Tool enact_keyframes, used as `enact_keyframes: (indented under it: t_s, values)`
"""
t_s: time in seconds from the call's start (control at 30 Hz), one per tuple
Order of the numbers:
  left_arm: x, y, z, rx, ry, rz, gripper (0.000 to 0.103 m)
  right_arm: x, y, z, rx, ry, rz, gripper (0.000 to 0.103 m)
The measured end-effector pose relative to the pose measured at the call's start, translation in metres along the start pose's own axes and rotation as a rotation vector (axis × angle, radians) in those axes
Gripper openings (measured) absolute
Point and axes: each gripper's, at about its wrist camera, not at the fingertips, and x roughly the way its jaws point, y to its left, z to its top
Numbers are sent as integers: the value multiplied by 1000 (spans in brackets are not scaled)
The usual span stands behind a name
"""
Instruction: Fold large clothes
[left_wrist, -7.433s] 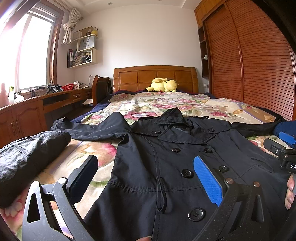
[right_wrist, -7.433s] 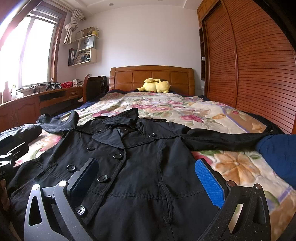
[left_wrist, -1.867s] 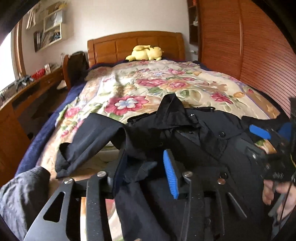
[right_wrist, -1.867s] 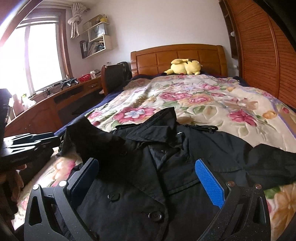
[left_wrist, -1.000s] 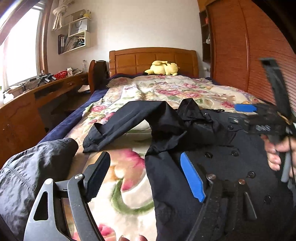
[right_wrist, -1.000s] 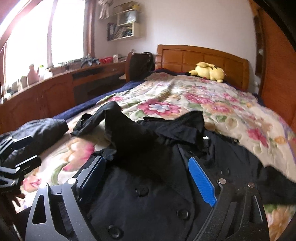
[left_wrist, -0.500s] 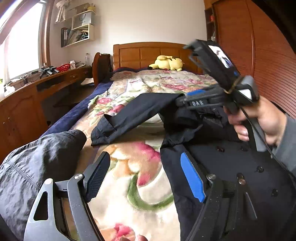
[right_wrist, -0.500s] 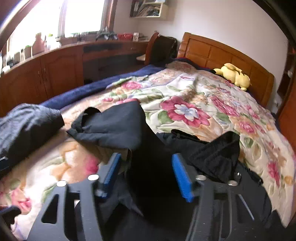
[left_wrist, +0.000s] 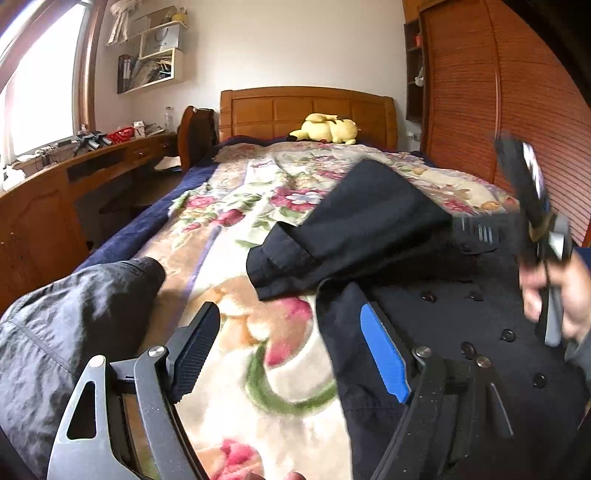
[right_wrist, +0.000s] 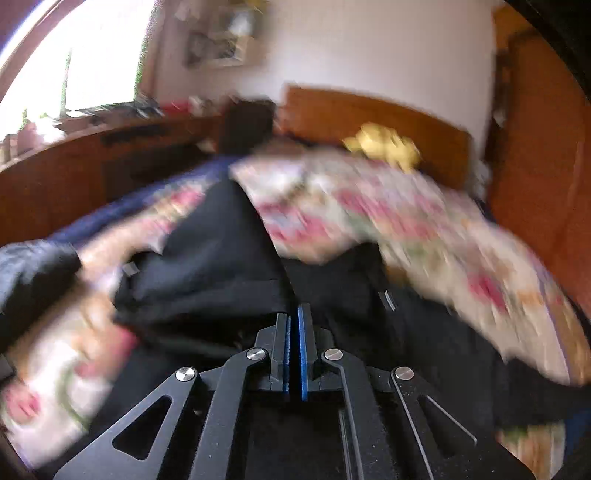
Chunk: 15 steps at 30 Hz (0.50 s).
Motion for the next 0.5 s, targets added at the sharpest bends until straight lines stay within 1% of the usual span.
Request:
enact_keyframes:
  t_s: [0.07, 0.13, 0.17, 0.2, 0.27, 0.3, 0.33, 0.4, 0.43, 0.5]
  values:
    - [1, -4, 0, 11, 2, -1, 79, 6, -16, -25, 17, 53, -4, 3]
    - [0, -8, 1, 13, -9, -4, 79, 5, -28, -38, 42, 88, 27, 5]
    - [-1, -10, 1, 14, -11, -9, 79, 2, -30, -41, 41, 96, 30, 17]
    - [-3, -11, 1, 17, -14, -13, 79, -5, -32, -44, 34, 91, 13, 23]
    - [-5, -13, 1, 25, -18, -13, 79, -17, -35, -48, 19, 81, 1, 50]
    - [-7, -14, 0, 28, -22, -9, 79, -22, -36, -47, 9, 78, 4, 55]
    - [-8, -13, 0, 29, -26, -7, 79, -28, -35, -47, -5, 69, 2, 58]
    - [-10, -11, 0, 26, -33, -6, 79, -41, -24, -41, -34, 23, 2, 59]
    - [-10, -9, 0, 23, -32, -5, 79, -46, -20, -37, -45, 3, 16, 59]
    - [-9, -6, 0, 14, -29, -7, 79, -51, -12, -34, -50, -5, 59, 59]
